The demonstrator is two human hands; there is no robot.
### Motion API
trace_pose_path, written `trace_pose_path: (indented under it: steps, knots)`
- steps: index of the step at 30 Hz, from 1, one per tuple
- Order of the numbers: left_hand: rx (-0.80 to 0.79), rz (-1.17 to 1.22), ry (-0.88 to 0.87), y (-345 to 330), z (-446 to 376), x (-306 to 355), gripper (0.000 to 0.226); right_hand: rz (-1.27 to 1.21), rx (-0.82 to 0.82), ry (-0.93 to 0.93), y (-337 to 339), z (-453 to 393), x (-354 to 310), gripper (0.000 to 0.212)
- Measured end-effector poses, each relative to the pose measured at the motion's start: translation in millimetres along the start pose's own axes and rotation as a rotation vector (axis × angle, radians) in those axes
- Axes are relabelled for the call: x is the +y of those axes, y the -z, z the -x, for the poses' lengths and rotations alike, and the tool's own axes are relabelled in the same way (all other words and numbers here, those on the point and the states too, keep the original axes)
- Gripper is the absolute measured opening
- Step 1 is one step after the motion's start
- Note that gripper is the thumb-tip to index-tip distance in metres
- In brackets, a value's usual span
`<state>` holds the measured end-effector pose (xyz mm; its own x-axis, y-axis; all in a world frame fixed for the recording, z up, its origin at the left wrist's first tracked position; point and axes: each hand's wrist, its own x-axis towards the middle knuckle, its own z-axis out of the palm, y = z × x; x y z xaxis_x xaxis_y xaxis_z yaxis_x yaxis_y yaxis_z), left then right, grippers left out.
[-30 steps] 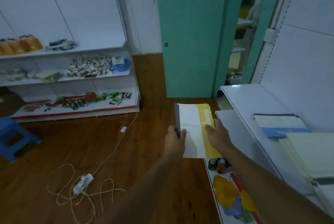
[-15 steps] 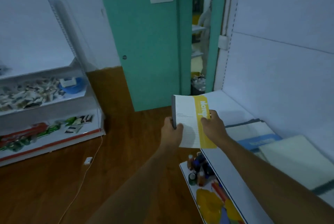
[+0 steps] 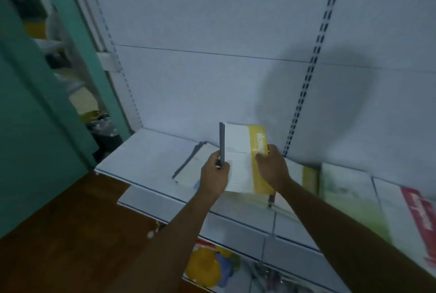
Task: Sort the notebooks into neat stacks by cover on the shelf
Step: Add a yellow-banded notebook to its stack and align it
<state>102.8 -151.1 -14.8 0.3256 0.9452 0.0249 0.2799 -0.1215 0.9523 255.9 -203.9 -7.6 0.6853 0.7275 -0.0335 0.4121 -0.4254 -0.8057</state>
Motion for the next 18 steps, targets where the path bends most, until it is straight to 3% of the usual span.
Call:
trace_pose_path:
  steps: [8, 18]
  knots:
    - [-0.284, -0.17, -0.058, -100, 10, 3, 0.037, 0.194, 0.139, -0.257, 76, 10, 80, 0.051]
    - [-0.305, -0.319, -0.051, -134, 3, -1, 0.037, 0.364, 0.035, -0.287, 92, -8, 115, 0.046]
